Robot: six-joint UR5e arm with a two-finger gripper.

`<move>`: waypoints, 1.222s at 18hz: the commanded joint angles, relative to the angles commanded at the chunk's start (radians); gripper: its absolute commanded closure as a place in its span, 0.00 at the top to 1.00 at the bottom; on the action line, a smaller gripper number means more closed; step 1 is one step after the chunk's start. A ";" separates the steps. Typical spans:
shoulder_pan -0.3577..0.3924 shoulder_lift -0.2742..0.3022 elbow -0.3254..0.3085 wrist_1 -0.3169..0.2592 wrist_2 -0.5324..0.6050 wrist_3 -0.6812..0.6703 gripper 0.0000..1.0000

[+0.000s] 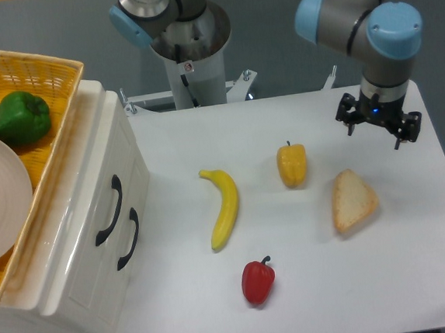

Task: Slide the top white drawer open
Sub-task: 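Move the gripper from its start pose toward the white cabinet, then lower the gripper to the upper drawer's black handle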

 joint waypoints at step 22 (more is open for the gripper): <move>-0.296 -0.060 0.193 -0.241 -0.146 -0.628 1.00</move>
